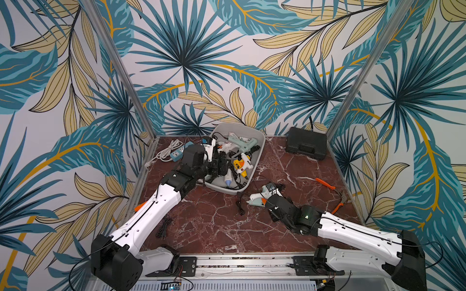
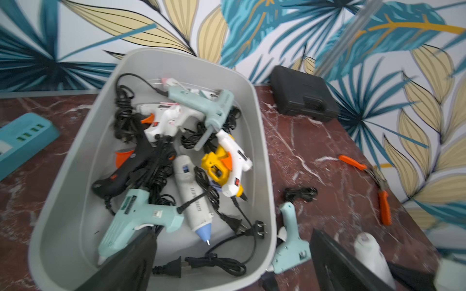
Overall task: Put the hot melt glue gun into the storage box
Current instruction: Pick up the hot melt adhesive gun from the center of the board.
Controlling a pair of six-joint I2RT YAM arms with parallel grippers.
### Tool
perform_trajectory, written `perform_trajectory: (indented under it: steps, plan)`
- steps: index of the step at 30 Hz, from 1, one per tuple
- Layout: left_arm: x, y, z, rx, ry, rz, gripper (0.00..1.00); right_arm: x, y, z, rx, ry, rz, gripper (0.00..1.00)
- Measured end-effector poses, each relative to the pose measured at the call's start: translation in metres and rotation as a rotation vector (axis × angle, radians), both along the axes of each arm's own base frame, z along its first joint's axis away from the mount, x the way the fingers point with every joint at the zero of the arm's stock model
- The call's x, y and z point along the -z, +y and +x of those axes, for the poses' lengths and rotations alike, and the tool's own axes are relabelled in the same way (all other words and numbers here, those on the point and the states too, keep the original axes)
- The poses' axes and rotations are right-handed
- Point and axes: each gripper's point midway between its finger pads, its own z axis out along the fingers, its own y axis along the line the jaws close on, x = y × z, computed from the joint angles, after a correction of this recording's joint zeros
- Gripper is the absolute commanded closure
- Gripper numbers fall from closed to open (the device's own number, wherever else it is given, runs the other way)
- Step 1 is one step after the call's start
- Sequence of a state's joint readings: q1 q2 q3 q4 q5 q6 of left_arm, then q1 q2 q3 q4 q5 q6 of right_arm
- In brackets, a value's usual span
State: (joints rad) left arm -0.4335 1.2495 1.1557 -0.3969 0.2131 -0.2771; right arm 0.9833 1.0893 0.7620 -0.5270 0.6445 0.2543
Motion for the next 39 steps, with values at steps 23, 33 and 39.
perform_trajectory:
  steps: [23, 33, 39]
  plan:
    - [0.015, -0.08, -0.077, 0.726, 0.222, -0.131, 0.32, -0.099, 0.077, 0.057, -0.367, -0.31, 0.023, 1.0]
    - [0.024, -0.079, -0.085, 0.749, 0.257, -0.114, 0.77, -0.105, 0.08, 0.06, -0.39, -0.325, 0.028, 1.0]
    - [0.025, -0.078, -0.082, 0.719, 0.278, -0.116, 1.0, -0.106, 0.079, 0.061, -0.387, -0.331, 0.023, 0.96]
